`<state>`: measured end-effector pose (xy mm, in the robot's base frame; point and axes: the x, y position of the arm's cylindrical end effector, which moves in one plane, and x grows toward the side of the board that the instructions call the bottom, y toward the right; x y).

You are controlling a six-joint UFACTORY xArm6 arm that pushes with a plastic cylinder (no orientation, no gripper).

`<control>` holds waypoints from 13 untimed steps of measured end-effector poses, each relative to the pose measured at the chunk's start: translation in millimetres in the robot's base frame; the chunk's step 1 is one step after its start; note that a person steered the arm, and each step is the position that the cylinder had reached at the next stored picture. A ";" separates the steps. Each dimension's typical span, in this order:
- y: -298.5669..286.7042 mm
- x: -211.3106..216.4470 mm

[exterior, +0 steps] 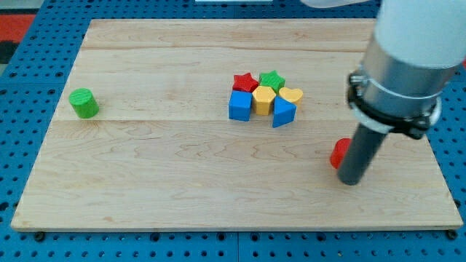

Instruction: Move the red circle below the yellow hexagon

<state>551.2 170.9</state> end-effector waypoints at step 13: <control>-141.9 -75.1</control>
